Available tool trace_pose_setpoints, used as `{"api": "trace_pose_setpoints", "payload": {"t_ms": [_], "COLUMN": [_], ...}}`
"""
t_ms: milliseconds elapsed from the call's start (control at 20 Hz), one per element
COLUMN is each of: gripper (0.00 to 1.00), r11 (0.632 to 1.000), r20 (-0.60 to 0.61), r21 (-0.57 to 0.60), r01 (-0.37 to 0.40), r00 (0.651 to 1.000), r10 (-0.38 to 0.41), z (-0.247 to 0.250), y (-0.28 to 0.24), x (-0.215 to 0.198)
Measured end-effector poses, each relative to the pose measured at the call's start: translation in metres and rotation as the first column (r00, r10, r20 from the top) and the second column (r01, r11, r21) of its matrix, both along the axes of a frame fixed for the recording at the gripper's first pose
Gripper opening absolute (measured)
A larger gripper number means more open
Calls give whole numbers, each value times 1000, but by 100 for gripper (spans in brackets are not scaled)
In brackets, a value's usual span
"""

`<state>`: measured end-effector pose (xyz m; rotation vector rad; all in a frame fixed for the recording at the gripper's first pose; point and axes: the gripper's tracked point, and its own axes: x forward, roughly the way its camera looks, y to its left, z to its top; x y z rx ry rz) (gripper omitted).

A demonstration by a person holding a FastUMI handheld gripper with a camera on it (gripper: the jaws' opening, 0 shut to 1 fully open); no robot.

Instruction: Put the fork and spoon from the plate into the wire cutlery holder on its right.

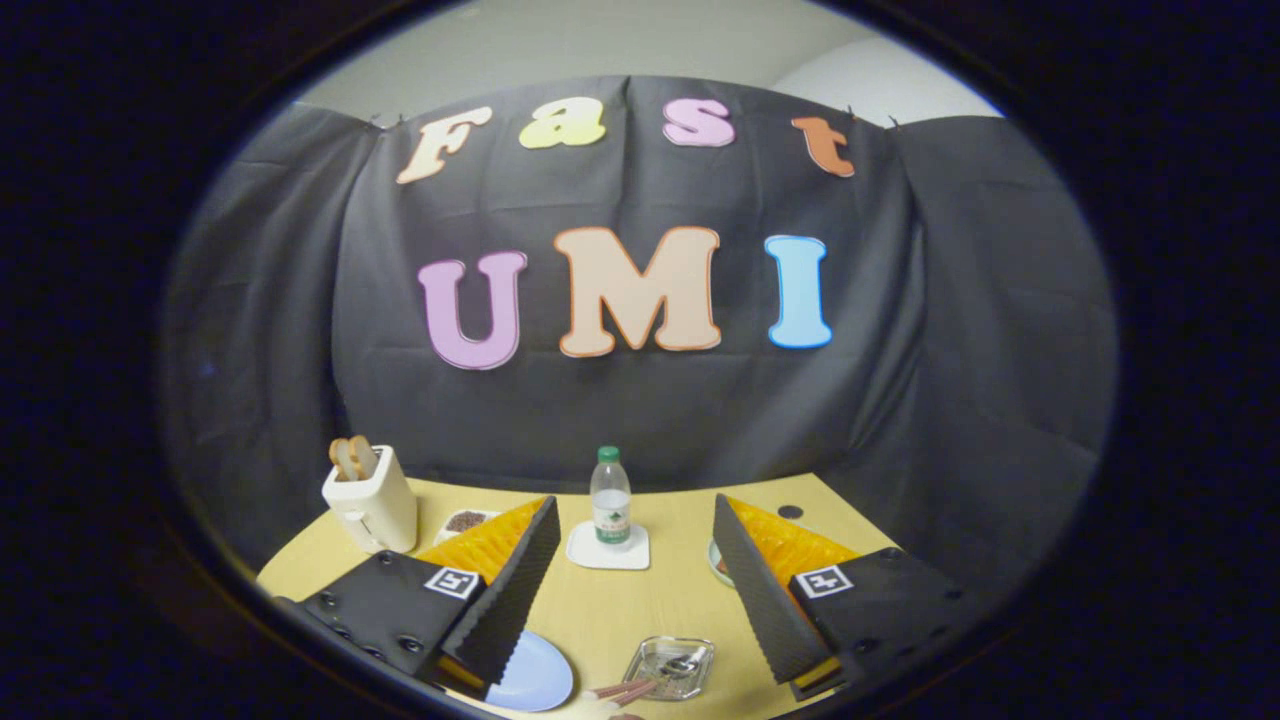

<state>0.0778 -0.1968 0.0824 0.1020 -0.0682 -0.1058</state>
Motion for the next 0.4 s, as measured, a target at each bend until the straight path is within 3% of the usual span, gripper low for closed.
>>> {"api": "trace_pose_setpoints", "payload": {"t_ms": [400], "gripper": [98], "r11": [1000], "r20": [74], "r21": [-4], "r01": [-14], "r00": [997], "r10": [14], "z": [12], "y": [5], "x": [-27]}}
